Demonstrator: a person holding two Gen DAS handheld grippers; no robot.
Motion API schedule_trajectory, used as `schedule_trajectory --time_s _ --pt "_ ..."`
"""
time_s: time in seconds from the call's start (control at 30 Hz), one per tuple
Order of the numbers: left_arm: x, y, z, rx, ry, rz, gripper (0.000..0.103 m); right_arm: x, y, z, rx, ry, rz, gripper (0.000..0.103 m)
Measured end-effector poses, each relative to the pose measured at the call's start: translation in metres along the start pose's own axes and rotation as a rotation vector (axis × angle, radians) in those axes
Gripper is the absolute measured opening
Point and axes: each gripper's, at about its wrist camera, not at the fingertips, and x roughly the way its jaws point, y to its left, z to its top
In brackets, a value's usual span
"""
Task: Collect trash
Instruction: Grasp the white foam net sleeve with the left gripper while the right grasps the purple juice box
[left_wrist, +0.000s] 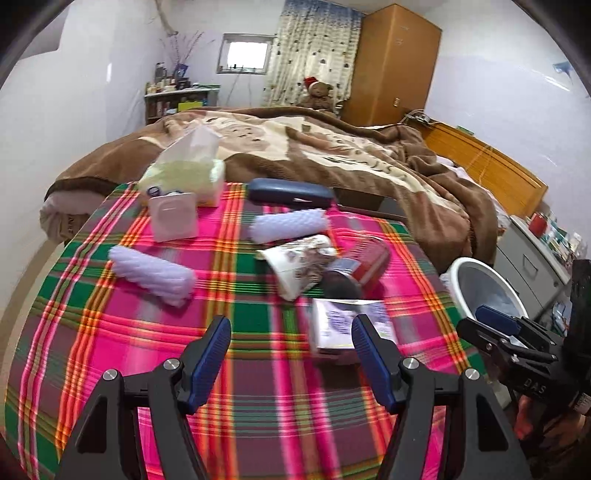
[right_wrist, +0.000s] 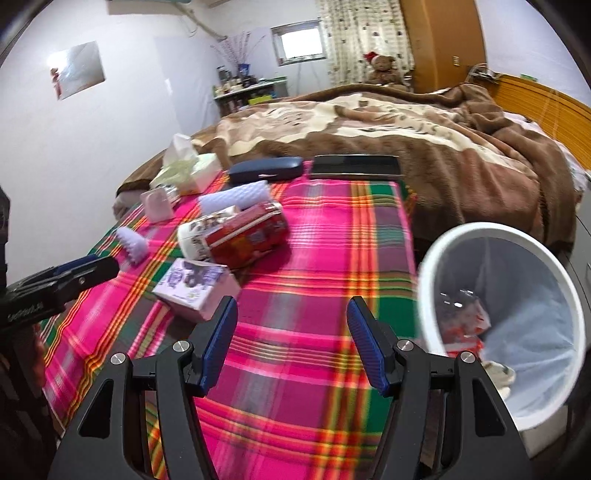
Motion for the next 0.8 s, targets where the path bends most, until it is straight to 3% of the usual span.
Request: schedule_trajectory --time_s 0.33,0.8 --pt "0.017 0.067 0.009 -0.114 0.028 0.057 0.068 0.022 0.037 0.011 -0.092 0.02 0.12 0.063" --pt "0.062 0.127 0.043 -0.227 0.066 0.143 0.068 0.052 0.055 0.022 -0.143 0.072 0.183 0.063"
